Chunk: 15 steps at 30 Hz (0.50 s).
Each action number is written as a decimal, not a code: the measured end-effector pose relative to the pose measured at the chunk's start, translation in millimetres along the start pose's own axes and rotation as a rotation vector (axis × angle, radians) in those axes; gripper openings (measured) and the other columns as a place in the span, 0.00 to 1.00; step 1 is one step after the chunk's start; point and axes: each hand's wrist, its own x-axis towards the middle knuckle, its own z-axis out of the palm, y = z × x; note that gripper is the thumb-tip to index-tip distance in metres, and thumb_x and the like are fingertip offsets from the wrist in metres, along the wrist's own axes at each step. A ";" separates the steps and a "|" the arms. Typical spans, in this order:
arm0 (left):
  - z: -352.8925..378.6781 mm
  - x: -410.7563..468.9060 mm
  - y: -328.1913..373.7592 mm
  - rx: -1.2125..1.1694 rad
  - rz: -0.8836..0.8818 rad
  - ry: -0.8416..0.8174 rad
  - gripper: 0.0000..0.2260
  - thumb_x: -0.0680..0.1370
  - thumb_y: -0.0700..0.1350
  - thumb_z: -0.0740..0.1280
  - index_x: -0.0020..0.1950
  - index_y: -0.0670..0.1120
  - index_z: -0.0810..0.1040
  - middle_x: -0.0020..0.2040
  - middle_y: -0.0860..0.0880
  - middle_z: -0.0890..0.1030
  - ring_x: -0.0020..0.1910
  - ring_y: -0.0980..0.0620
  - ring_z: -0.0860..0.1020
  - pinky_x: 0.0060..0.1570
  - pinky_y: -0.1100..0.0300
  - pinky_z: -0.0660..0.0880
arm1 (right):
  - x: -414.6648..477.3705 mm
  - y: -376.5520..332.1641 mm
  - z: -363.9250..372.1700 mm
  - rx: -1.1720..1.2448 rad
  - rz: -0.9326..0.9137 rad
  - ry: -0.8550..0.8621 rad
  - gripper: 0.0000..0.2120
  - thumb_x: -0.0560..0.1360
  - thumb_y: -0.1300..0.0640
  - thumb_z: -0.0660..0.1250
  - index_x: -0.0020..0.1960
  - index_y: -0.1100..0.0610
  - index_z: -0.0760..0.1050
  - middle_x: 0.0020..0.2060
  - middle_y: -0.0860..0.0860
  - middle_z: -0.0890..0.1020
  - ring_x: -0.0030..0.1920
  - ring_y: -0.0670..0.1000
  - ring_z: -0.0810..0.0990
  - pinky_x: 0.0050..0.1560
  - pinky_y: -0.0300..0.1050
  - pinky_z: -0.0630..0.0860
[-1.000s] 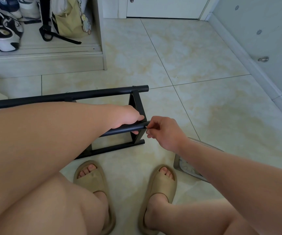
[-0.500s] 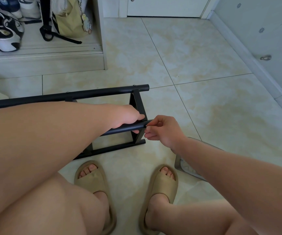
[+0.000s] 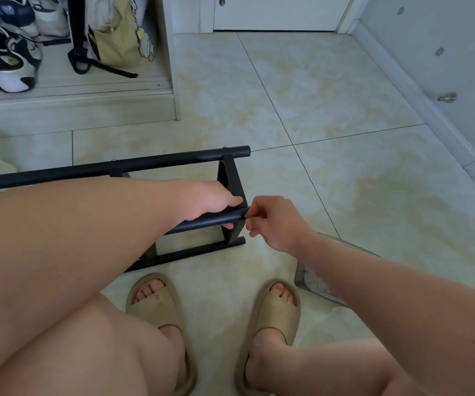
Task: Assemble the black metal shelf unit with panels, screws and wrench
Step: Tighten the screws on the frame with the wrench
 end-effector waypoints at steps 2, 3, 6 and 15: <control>0.2 -0.9 -0.3 0.010 -0.003 0.000 0.18 0.83 0.57 0.60 0.60 0.44 0.78 0.40 0.47 0.87 0.38 0.52 0.82 0.42 0.59 0.72 | -0.8 -0.9 -2.0 -0.126 -0.049 -0.017 0.10 0.75 0.67 0.63 0.42 0.54 0.76 0.39 0.55 0.85 0.40 0.55 0.85 0.32 0.36 0.74; 0.3 -1.1 0.1 0.014 -0.003 0.004 0.18 0.83 0.57 0.60 0.60 0.44 0.78 0.40 0.47 0.87 0.38 0.53 0.83 0.41 0.59 0.72 | -0.7 -1.4 -2.4 -0.158 -0.069 -0.018 0.09 0.76 0.66 0.63 0.42 0.54 0.76 0.40 0.55 0.85 0.41 0.56 0.84 0.34 0.40 0.76; 0.5 -0.3 0.5 -0.002 -0.008 0.003 0.18 0.83 0.57 0.60 0.60 0.44 0.78 0.41 0.47 0.87 0.45 0.51 0.85 0.47 0.57 0.73 | 1.0 -2.8 -1.1 -0.152 -0.057 -0.008 0.09 0.76 0.66 0.63 0.41 0.54 0.76 0.40 0.56 0.85 0.41 0.56 0.84 0.40 0.45 0.79; 1.1 -2.3 -0.2 -0.006 0.022 0.016 0.17 0.83 0.56 0.60 0.59 0.45 0.79 0.41 0.46 0.87 0.45 0.50 0.85 0.49 0.58 0.74 | -3.6 1.9 3.3 0.458 0.145 -0.008 0.08 0.77 0.72 0.66 0.41 0.64 0.73 0.35 0.60 0.81 0.34 0.57 0.81 0.47 0.53 0.84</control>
